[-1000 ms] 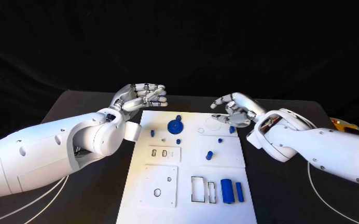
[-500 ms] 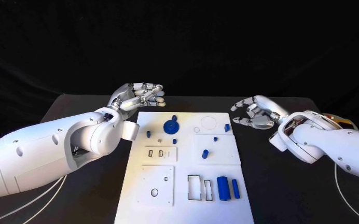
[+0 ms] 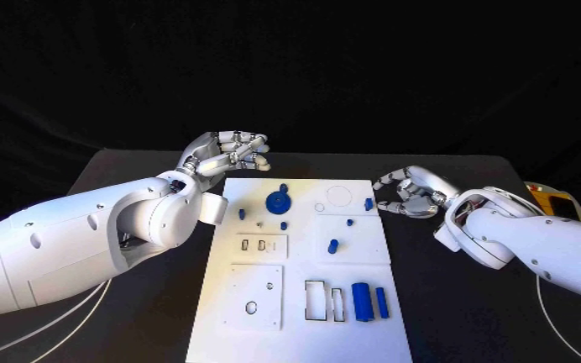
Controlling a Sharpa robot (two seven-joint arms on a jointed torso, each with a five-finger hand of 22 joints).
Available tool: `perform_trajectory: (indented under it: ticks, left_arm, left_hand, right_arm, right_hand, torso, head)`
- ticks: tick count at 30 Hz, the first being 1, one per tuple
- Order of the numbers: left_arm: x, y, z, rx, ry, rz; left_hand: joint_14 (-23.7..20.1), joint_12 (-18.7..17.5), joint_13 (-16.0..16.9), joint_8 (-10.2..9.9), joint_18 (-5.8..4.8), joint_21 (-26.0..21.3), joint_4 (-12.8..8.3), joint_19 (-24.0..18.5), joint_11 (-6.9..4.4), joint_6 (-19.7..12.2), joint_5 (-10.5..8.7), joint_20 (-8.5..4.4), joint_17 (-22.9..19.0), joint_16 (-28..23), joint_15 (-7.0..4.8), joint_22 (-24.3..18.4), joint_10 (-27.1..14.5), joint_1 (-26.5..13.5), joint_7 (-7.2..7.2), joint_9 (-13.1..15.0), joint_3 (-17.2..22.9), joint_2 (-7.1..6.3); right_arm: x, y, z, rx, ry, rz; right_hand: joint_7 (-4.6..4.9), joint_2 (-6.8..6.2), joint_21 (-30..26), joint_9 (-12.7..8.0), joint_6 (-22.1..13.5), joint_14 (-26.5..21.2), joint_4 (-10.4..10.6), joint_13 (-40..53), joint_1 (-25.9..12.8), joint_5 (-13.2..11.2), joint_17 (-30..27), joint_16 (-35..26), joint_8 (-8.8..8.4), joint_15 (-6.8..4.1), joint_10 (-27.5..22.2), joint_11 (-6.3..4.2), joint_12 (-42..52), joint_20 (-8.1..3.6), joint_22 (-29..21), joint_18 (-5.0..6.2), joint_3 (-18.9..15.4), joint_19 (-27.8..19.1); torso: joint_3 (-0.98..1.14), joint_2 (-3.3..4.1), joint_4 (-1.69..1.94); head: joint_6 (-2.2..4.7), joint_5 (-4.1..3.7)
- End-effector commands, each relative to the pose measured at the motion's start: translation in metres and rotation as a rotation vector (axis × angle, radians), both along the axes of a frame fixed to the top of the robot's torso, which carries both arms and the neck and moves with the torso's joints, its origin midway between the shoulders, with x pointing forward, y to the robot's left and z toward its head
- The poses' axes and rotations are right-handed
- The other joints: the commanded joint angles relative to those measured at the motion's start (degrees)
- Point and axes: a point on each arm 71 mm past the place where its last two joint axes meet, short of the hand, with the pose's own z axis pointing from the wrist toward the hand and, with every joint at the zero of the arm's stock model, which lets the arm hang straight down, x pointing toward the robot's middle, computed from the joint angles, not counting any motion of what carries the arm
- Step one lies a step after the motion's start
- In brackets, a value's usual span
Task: Assemble the parts on the task board
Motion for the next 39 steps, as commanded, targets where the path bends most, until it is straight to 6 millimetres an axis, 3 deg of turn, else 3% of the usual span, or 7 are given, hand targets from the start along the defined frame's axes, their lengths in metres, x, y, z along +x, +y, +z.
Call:
perform_trajectory:
  ticks: [1,6,10,13,16,20,39]
  left_arm:
    - [-0.001,-0.003,0.001,-0.012,-0.002,-0.022]
    - [-0.001,-0.002,0.001,-0.011,-0.001,-0.022]
    - [-0.001,-0.003,0.001,-0.011,0.000,-0.022]
    - [-0.001,-0.003,0.001,-0.011,0.002,-0.023]
    - [-0.001,-0.003,0.000,-0.010,0.003,-0.023]
    - [0.000,-0.003,0.000,-0.009,0.003,-0.021]
    - [0.000,-0.003,0.000,-0.008,0.007,-0.023]
  left_hand:
    - [0.2,-0.5,-0.1,-0.3,0.65,0.4,0.0,0.5,0.29,0.0,0.15,-0.02,0.2,0.5,0.15,0.1,0.1,-0.4,0.43,-0.1,0.2,-0.46]
    - [0.0,-0.7,-0.1,-0.4,0.61,0.4,0.1,0.4,0.39,-0.1,0.15,0.00,0.4,0.5,0.23,0.2,0.0,-0.5,0.54,-0.1,0.2,-0.53]
    - [-0.1,-0.7,-0.1,-0.4,0.60,0.5,0.1,0.3,0.41,-0.2,0.15,0.01,0.5,0.6,0.25,0.2,-0.1,-0.5,0.57,-0.2,0.2,-0.54]
    - [-0.1,-0.7,-0.1,-0.5,0.60,0.5,0.0,0.3,0.44,-0.2,0.15,0.02,0.5,0.6,0.27,0.2,-0.1,-0.5,0.60,-0.2,0.2,-0.55]
    - [-0.1,-0.7,-0.1,-0.5,0.60,0.5,0.0,0.3,0.44,-0.2,0.15,0.02,0.5,0.6,0.27,0.2,-0.1,-0.5,0.60,-0.2,0.2,-0.55]
    - [-0.2,-0.8,-0.1,-0.5,0.59,0.6,0.0,0.2,0.48,-0.3,0.16,0.02,0.6,0.7,0.29,0.2,-0.2,-0.5,0.66,-0.2,0.2,-0.55]
    - [-0.3,-0.9,-0.1,-0.6,0.59,0.7,-0.1,0.2,0.50,-0.3,0.16,0.02,0.8,0.8,0.30,0.3,-0.2,-0.4,0.68,-0.2,0.3,-0.49]
  right_arm:
    - [0.000,0.003,-0.006,-0.038,0.011,0.014]
    - [0.001,0.007,-0.010,-0.036,0.012,0.008]
    - [0.001,0.010,-0.012,-0.037,0.015,0.010]
    - [0.001,0.012,-0.013,-0.038,0.017,0.011]
    - [0.001,0.013,-0.014,-0.038,0.017,0.013]
    - [0.002,0.016,-0.014,-0.037,0.017,0.016]
    - [0.004,0.022,-0.017,-0.062,0.019,0.027]
  right_hand:
    - [-0.01,-0.22,-0.2,-0.1,-0.4,4.7,-0.3,3.6,0.5,-0.3,9.1,0.1,-0.37,0.34,-0.1,0.24,-0.3,0.24,3.5,0.26,0.0,-0.4]
    - [0.00,0.06,0.1,0.0,-0.3,4.8,-0.3,4.3,0.5,-0.3,9.5,0.2,-0.29,0.37,0.5,0.27,0.3,0.29,3.9,0.16,0.0,-0.1]
    - [-0.04,0.34,0.1,0.2,0.3,4.9,-0.3,4.5,0.5,-0.3,9.6,0.2,-0.03,0.39,0.8,0.25,0.6,0.33,4.0,0.16,0.0,0.0]
    - [-0.09,0.41,0.1,0.2,0.6,4.9,-0.3,4.6,0.5,-0.4,9.6,0.2,0.16,0.38,0.8,0.22,0.6,0.34,4.0,0.17,0.0,0.0]
    - [-0.15,0.47,0.1,0.4,1.0,4.9,-0.3,4.6,0.5,-0.4,9.6,0.2,0.38,0.35,0.9,0.17,0.7,0.34,4.0,0.18,-0.1,0.0]
    - [-0.28,0.66,0.1,0.6,1.8,4.8,-0.2,4.8,0.3,-0.4,9.5,0.2,0.82,0.27,1.0,0.07,0.8,0.31,4.1,0.16,-0.2,0.1]
    - [-1.82,2.25,0.0,1.6,6.7,4.9,0.4,5.4,-0.3,-1.3,9.7,0.2,3.50,-0.83,1.7,-1.27,1.5,-0.60,4.2,0.17,0.1,0.1]
  torso:
    - [-0.08,0.05,0.19]
    - [-0.14,0.05,0.10]
    - [-0.04,0.03,0.12]
    - [-0.15,0.01,0.12]
    - [-0.16,0.05,0.16]
    - [-0.02,0.00,0.01]
    - [-0.09,-0.01,0.08]
  head:
    - [-0.16,0.00]
    - [-0.43,0.30]
    - [-0.85,0.44]
    - [-0.97,0.41]
    - [-0.94,0.37]
    - [-0.99,0.45]
    - [-0.73,0.48]
